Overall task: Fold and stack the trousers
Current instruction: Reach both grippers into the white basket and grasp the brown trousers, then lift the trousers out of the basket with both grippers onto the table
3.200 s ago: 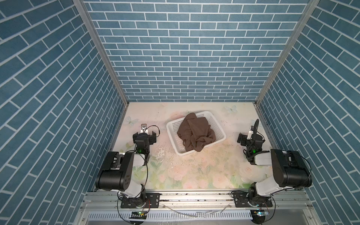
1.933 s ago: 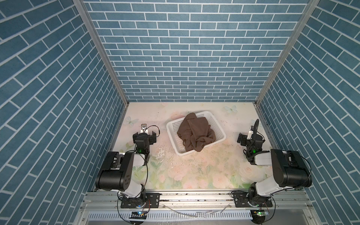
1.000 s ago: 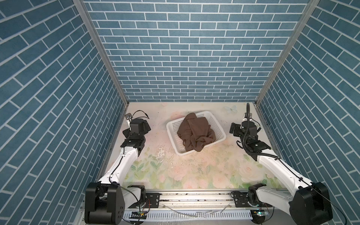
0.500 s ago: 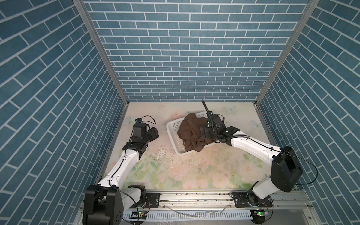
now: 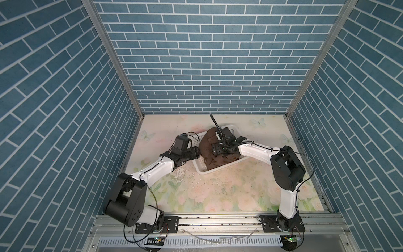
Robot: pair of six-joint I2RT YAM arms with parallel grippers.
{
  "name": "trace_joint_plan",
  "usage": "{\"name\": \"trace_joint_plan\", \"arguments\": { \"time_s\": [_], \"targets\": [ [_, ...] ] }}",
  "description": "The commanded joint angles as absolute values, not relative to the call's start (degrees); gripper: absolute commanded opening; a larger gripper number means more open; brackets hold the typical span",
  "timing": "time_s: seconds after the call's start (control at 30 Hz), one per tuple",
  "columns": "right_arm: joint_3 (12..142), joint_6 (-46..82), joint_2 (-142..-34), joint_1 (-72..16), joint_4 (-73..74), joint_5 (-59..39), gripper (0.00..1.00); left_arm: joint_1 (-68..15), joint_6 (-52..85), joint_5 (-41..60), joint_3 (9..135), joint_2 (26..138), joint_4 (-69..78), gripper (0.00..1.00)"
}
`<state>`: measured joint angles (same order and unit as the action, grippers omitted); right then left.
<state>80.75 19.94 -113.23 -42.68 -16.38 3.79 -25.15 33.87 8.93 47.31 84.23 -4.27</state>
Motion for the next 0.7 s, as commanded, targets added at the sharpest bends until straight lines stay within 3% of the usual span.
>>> {"name": "trace_joint_plan", "arguments": {
  "time_s": [0.0, 0.03, 0.07, 0.17, 0.43, 0.67],
  "targets": [
    [83.6, 21.5, -117.1, -41.6, -15.7, 3.0, 0.46, -27.7, 34.2, 10.2, 50.7, 88.4, -4.3, 0.54],
    [83.8, 21.6, -116.9, -41.0, -15.2, 3.3, 0.19, -28.2, 34.6, 11.0, 51.8, 90.1, -4.4, 0.53],
    [83.7, 21.6, -116.2, -40.4, -14.7, 4.1, 0.01, -28.8, 34.7, 11.4, 52.8, 91.4, -4.5, 0.51],
    [82.5, 20.7, -112.0, -38.3, -13.0, 8.9, 0.0, -30.7, 35.1, 11.7, 55.9, 95.3, -4.1, 0.45],
    [87.9, 12.5, -96.5, -34.5, -16.5, 16.9, 0.0, -38.0, 36.3, 12.8, 71.4, 106.9, -5.4, 0.44],
    [88.3, 4.9, -82.6, -37.0, -10.5, 23.9, 0.0, -44.1, 37.3, 16.0, 83.9, 115.5, -6.1, 0.54]
  ]
}}
